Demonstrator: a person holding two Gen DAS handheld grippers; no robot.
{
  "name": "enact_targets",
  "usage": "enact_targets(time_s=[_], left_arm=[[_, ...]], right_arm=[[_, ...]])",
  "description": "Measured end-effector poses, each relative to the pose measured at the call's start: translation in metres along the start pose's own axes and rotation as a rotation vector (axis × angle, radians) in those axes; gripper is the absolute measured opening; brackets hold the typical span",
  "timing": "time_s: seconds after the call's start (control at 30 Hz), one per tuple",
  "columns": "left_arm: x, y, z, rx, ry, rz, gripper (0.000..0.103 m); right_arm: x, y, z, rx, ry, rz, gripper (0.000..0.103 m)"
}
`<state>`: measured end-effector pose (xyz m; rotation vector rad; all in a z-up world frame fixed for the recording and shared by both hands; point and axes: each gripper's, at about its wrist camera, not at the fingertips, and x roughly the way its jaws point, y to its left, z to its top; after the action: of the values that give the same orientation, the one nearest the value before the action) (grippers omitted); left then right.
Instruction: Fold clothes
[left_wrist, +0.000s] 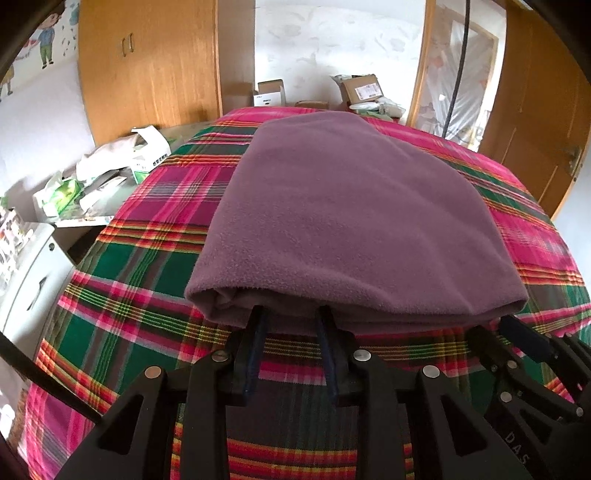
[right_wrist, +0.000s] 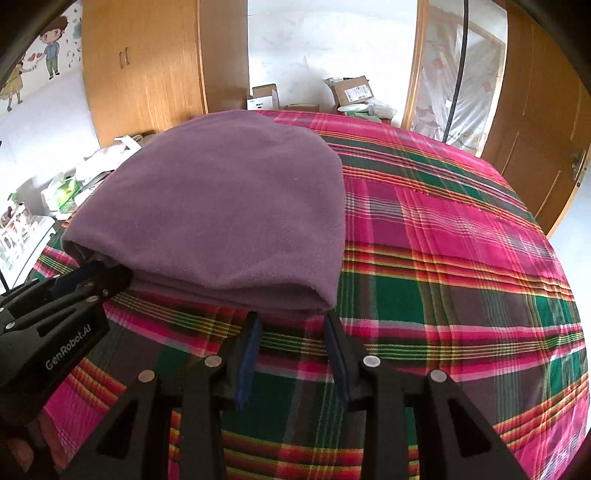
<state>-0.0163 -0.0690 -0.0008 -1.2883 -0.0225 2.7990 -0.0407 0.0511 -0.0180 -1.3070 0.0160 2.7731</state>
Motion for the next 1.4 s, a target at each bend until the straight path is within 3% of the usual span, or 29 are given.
enact_targets(time_s=[1.4], left_arm=[[0.0029, -0.002, 0.0007, 0.013, 0.0, 0.018, 0.029]], right_arm=[[-0.0004, 0.0005, -0.0006, 0.011, 0.001, 0.003, 0.036]])
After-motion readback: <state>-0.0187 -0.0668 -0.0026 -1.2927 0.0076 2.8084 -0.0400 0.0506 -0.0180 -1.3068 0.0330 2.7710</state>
